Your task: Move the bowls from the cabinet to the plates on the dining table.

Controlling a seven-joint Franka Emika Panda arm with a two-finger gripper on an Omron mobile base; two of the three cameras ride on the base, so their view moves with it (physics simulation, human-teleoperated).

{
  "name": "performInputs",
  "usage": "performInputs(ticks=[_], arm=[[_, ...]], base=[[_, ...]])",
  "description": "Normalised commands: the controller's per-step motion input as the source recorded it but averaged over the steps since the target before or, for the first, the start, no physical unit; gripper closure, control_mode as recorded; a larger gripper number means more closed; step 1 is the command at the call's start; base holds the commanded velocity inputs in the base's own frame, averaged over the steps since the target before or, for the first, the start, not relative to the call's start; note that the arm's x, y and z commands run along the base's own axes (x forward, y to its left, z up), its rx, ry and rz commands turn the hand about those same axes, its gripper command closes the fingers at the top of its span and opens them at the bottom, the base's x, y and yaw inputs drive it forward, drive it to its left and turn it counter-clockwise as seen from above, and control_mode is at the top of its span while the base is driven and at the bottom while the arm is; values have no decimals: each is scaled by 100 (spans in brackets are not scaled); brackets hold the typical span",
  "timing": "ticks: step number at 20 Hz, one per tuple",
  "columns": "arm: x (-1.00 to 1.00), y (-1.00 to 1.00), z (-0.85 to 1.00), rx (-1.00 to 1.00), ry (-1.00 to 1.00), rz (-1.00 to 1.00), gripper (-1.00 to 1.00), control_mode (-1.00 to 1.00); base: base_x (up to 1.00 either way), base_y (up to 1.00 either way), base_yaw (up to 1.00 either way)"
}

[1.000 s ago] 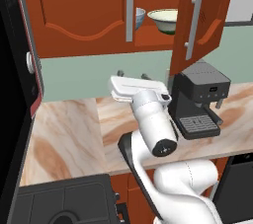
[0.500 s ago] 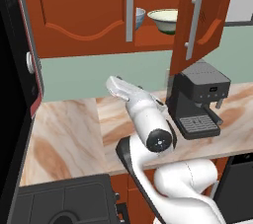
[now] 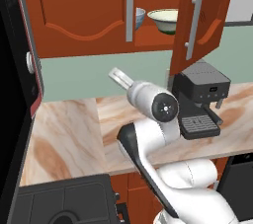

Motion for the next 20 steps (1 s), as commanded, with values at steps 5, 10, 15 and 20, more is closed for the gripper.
performInputs(ticks=[5, 10, 15, 20], arm=[[1, 0, -1, -1, 29, 6, -100, -100], [10, -1, 0, -24, 21, 15, -100, -100], [7, -3, 0, -45, 15, 23, -100, -100], [1, 0, 0, -57, 13, 21, -100, -100]], base=[[0, 0, 0], [0, 0, 0], [0, 0, 0], [0, 0, 0]])
